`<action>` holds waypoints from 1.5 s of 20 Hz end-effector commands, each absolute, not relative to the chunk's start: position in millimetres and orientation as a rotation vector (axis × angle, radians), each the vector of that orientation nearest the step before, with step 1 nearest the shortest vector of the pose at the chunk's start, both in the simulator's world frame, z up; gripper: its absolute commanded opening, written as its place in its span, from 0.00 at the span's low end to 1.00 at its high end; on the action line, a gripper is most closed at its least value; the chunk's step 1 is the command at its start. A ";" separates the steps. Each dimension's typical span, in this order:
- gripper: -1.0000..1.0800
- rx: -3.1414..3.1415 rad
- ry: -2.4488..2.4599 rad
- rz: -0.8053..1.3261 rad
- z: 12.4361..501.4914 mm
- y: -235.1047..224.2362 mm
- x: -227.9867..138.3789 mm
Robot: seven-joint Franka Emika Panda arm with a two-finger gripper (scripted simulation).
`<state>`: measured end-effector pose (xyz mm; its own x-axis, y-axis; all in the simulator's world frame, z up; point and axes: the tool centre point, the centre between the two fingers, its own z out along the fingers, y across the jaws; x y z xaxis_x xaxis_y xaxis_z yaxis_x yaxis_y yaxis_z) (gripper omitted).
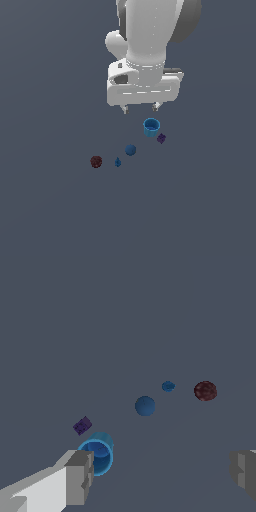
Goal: Pick up a designated object from a clutter of objects.
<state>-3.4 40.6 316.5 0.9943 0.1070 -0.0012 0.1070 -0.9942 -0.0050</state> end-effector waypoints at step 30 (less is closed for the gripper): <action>0.96 -3.092 -0.533 -0.002 101.1 -132.0 46.2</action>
